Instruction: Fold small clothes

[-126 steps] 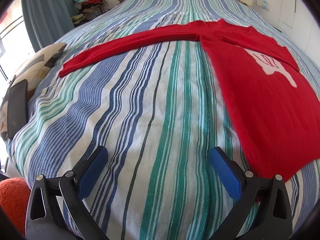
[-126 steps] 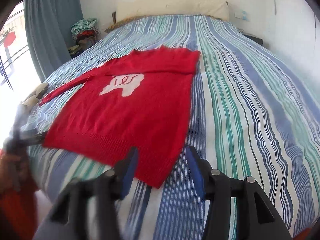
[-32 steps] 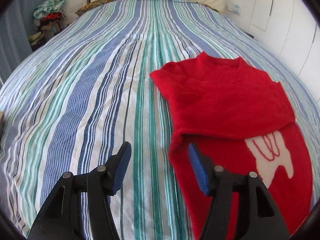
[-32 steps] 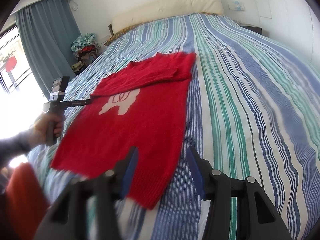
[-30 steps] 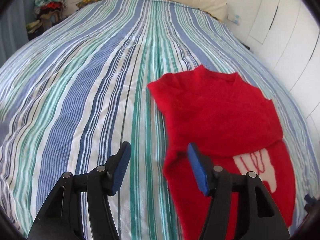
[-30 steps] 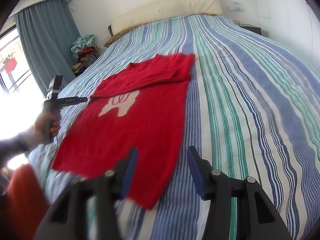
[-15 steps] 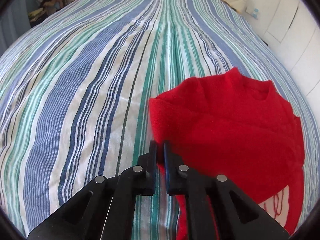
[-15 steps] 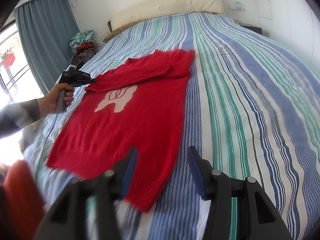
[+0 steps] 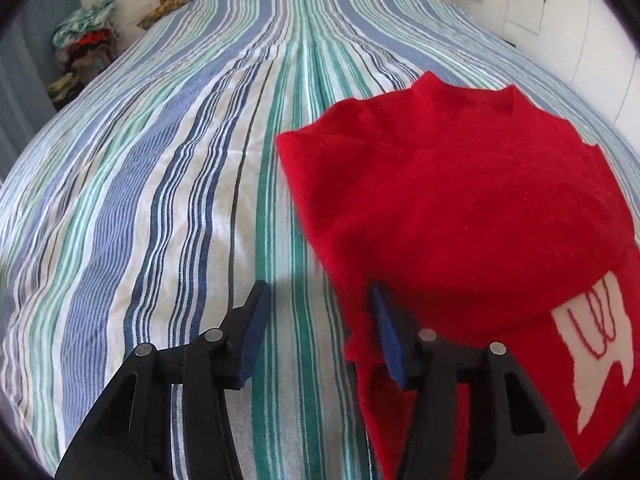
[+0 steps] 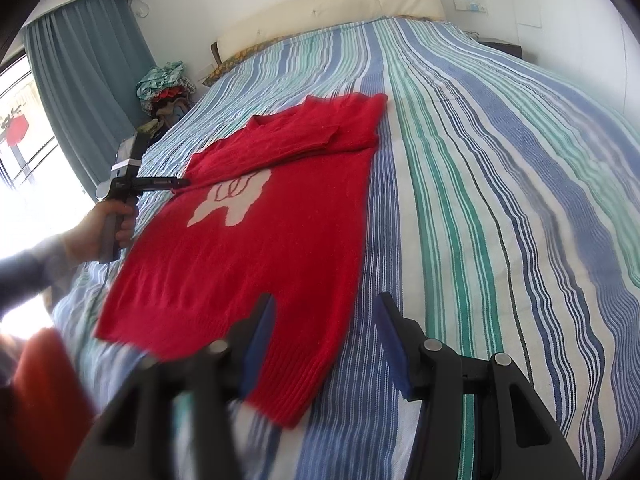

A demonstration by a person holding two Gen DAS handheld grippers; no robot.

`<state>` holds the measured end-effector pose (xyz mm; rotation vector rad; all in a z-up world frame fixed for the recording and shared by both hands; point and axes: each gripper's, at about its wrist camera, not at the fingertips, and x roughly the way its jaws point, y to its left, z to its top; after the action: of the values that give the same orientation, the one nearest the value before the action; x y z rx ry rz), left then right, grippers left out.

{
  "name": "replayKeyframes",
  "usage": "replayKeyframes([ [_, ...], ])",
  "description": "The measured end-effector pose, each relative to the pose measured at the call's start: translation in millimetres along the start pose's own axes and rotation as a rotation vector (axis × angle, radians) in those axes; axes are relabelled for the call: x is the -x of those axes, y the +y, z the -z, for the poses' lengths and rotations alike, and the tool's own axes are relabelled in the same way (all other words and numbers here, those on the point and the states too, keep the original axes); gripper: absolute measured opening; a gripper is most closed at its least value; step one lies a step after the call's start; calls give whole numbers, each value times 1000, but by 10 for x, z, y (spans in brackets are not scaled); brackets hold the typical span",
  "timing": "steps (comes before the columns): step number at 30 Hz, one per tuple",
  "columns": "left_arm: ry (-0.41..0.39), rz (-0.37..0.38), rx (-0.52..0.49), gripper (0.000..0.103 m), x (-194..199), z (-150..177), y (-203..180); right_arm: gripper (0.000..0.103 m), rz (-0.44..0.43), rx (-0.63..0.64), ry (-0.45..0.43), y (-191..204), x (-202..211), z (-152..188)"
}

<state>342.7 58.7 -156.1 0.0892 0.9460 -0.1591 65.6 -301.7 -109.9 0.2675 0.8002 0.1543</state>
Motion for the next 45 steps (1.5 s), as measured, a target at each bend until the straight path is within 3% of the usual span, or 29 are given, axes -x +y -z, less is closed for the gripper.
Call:
replayKeyframes([
  [3,-30,10,15,56,46,75,21,51,-36,-28,-36,-117,15,-315],
  [5,-46,23,23,57,54,110,37,51,-54,-43,-63,-213,-93,-691],
  [8,-57,57,60,58,45,142,97,51,-162,-97,-72,-346,-499,-1348],
  [12,-72,64,62,58,32,151,81,50,-260,-198,56,-429,-1360,-1956],
  [14,-82,72,69,59,38,166,94,47,-240,-224,127,-417,-1705,-2064],
  [18,-96,96,87,59,41,194,130,45,-161,-235,224,-359,-2111,-2091],
  [20,-102,98,88,59,49,198,128,22,-171,-236,274,-320,-2252,-2068],
  [21,-106,96,88,59,55,202,124,4,-159,-205,292,-277,-2294,-2065],
  [23,-114,91,85,59,69,211,115,4,-100,-87,241,-122,-2207,-2153],
  [25,-119,88,84,59,72,213,115,4,-108,-15,121,4,-1998,-2275],
  [27,-119,83,80,59,71,213,105,4,-96,30,59,53,-1928,-2319],
  [32,-122,65,64,62,81,220,70,11,18,36,200,-123,-2366,-2104],
  [35,-124,71,69,64,69,221,81,21,18,20,139,-151,-2150,-2104],
  [38,-124,66,66,66,63,217,78,22,-83,50,79,-4,-1898,-2094],
  [40,-117,54,61,71,61,202,68,21,-183,83,100,106,-1903,-2037],
  [41,-110,47,61,77,65,192,68,21,-178,102,130,159,-1985,-1982],
  [43,-87,36,70,86,92,166,102,17,-64,104,251,94,-2248,-1834],
  [44,-78,28,81,90,121,167,138,15,-43,80,278,28,-2306,-1763],
  [45,-74,22,96,91,156,187,185,15,-41,63,250,-11,-2234,-1746],
])
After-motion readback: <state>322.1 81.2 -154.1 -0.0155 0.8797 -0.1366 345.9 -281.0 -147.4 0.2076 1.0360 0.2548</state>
